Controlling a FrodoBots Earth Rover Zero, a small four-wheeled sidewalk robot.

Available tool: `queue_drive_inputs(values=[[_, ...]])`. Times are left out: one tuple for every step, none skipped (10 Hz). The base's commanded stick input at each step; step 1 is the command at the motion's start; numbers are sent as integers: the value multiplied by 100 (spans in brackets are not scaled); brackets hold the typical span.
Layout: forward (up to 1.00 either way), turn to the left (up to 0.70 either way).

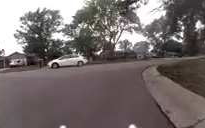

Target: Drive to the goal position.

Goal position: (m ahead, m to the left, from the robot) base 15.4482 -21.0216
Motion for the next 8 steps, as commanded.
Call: queue_drive_inputs(values=[[100, -12], [100, 0], [100, 0], [100, 0], [100, 0], [100, 0], [100, 0], [100, 0]])
